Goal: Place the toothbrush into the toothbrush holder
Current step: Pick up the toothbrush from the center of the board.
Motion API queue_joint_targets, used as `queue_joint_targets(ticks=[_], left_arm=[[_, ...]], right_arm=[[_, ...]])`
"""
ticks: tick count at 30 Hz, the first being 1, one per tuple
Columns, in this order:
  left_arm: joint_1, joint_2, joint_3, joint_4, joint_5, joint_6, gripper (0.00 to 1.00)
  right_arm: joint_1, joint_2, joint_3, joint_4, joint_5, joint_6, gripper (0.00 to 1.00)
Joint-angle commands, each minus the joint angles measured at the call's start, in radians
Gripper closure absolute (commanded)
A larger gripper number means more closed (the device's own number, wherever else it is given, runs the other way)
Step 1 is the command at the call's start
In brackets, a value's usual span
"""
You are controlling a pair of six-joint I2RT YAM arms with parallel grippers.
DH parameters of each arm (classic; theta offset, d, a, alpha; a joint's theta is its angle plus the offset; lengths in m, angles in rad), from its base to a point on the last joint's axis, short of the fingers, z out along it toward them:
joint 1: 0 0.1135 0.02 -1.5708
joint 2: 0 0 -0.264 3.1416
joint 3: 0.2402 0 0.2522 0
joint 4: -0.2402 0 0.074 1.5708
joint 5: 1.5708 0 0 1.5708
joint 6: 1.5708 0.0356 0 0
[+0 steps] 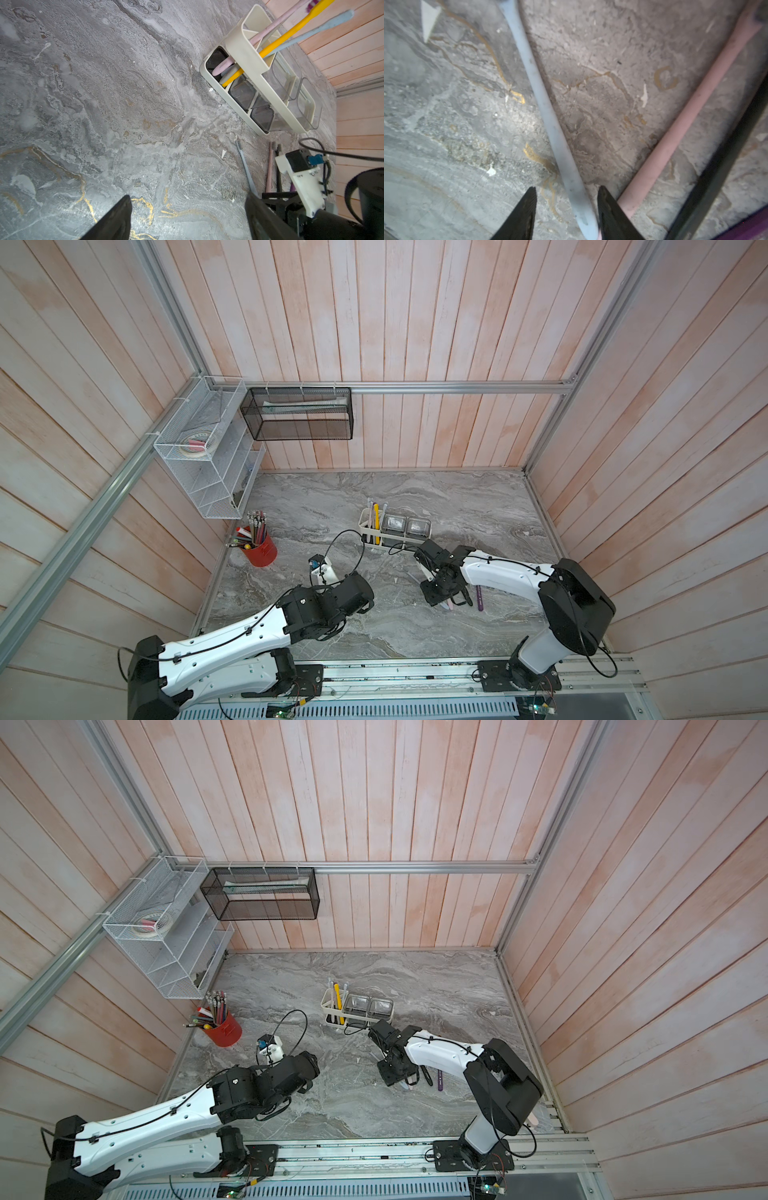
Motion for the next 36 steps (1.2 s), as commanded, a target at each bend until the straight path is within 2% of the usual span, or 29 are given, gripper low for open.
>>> queue_joint_targets(ticks=[1, 18, 28, 36], left_arm=[[0.005, 0.002, -0.020, 0.007, -0.013, 0.003, 0.14], [0.006, 0.026, -0.012, 0.031, -0.011, 0.020, 0.13], [0.006, 0.029, -0.014, 0.050, -0.004, 0.026, 0.13], [0.006, 0.040, -0.022, 0.076, 0.006, 0.030, 0.13]], right_arm=[[0.001, 0.001, -0.034, 0.005, -0.027, 0.001, 0.54], [0.015, -0.006, -0.095, 0.021, -0.048, 0.006, 0.68], [0.040, -0.044, -0.062, 0.005, -0.061, 0.002, 0.79], [0.065, -0.085, -0.035, -0.016, -0.033, 0.015, 0.82]])
